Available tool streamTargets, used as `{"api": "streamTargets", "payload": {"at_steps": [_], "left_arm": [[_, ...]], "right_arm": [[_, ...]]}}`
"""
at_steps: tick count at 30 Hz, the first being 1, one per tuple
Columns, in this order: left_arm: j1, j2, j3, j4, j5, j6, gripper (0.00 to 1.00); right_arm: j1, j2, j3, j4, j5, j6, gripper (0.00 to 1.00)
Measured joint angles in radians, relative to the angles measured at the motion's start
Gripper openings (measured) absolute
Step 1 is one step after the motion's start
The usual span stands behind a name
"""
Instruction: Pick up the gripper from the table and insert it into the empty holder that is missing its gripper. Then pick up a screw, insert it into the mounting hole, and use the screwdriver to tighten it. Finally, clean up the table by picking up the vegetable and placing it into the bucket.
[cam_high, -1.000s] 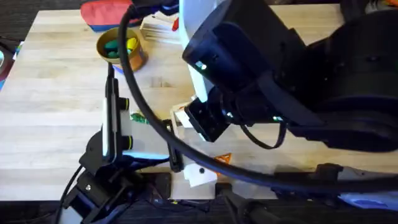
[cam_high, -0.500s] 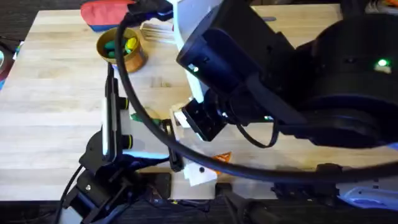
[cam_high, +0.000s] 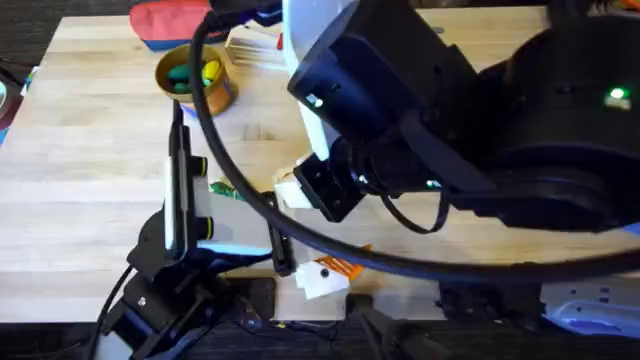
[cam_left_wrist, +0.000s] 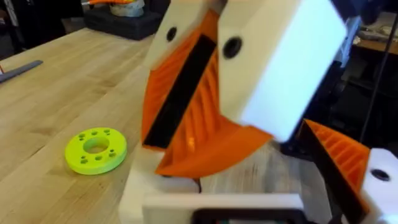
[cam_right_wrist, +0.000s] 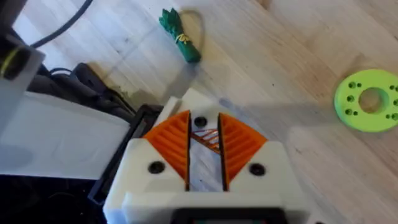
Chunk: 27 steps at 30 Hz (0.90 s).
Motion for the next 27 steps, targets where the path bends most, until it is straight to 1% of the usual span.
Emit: {"api": "streamTargets", "payload": {"at_steps": [3,5,6,7,8,9,10,11,16,20,27], "left_arm": [[0.000,0.000,0.000,0.000,0.000,0.000,0.985],[0.000,0.000,0.000,0.000,0.000,0.000,0.985],[0.000,0.000,0.000,0.000,0.001,0.001,0.985],[0.000,0.000,0.000,0.000,0.003,0.002,0.986],[0.000,0.000,0.000,0.000,0.004,0.002,0.987],[0.000,0.000,0.000,0.000,0.004,0.002,0.987],[0.000,0.000,0.000,0.000,0.004,0.002,0.986],[0.000,0.000,0.000,0.000,0.005,0.004,0.986],[0.000,0.000,0.000,0.000,0.006,0.005,0.987],[0.000,0.000,0.000,0.000,0.006,0.005,0.987],[0.000,0.000,0.000,0.000,0.008,0.005,0.986]], "right_arm": [[0.000,0.000,0.000,0.002,0.000,0.000,0.387],[0.000,0.000,0.000,0.002,0.001,-0.001,0.496],[0.000,-0.001,0.000,0.003,0.002,0.000,0.567],[0.000,-0.003,0.000,-0.001,0.007,0.002,0.664],[-0.003,-0.007,0.000,-0.004,0.012,-0.001,0.782],[-0.008,-0.012,0.000,-0.006,0.018,0.000,0.869],[-0.011,-0.018,0.000,-0.007,0.021,0.000,0.947],[-0.011,-0.026,0.000,-0.006,0.021,0.000,0.977],[-0.010,-0.096,0.000,-0.016,0.021,-0.008,0.992],[-0.024,-0.169,0.000,-0.086,0.019,-0.024,0.992],[-0.101,-0.311,0.000,-0.219,0.019,-0.042,0.992]]}}
